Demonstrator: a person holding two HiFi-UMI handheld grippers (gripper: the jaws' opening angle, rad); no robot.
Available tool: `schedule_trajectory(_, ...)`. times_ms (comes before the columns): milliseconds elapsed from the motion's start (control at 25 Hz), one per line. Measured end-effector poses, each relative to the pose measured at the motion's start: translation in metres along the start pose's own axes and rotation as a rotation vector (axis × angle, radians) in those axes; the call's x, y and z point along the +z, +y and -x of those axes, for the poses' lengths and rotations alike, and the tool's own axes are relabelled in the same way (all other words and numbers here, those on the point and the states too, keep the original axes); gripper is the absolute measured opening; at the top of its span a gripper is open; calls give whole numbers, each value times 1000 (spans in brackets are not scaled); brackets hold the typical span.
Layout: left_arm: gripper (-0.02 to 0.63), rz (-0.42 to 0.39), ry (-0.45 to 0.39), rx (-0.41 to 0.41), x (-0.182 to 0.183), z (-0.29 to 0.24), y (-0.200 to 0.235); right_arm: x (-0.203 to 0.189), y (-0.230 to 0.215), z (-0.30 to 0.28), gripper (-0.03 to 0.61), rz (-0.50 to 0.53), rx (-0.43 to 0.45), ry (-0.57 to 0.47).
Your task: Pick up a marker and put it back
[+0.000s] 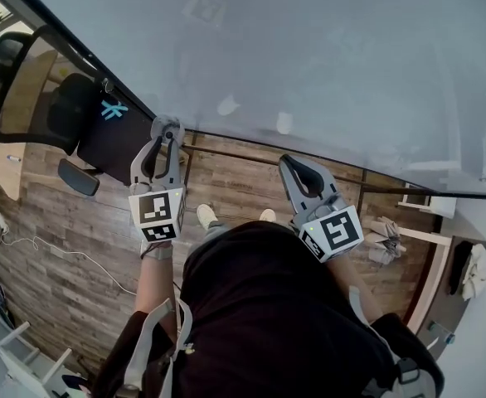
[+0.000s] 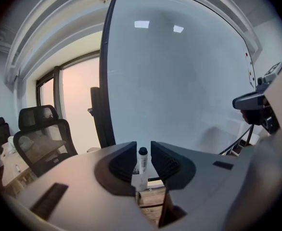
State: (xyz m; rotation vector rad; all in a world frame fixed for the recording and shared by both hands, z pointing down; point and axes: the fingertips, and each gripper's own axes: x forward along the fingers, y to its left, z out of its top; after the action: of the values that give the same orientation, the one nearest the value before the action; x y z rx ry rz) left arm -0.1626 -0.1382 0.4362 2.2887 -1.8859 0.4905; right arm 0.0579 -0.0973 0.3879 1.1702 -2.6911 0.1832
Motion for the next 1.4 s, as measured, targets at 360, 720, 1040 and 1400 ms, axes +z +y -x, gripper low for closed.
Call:
schedule_trajectory(360, 94, 13, -23, 47, 15, 30, -6, 13, 8, -12, 21, 16, 106, -28)
schedule_trajectory(720, 86, 41, -35, 115, 18, 71, -7, 21, 33, -26, 21, 48, 241, -35)
schedule_trajectory(1040, 78, 66, -25, 198, 4, 110, 0, 23, 63, -35, 21, 73, 355, -38)
schedule_trajectory(1400, 67, 104, -19, 272, -14, 148, 2, 20, 98, -35, 21, 100, 464, -32)
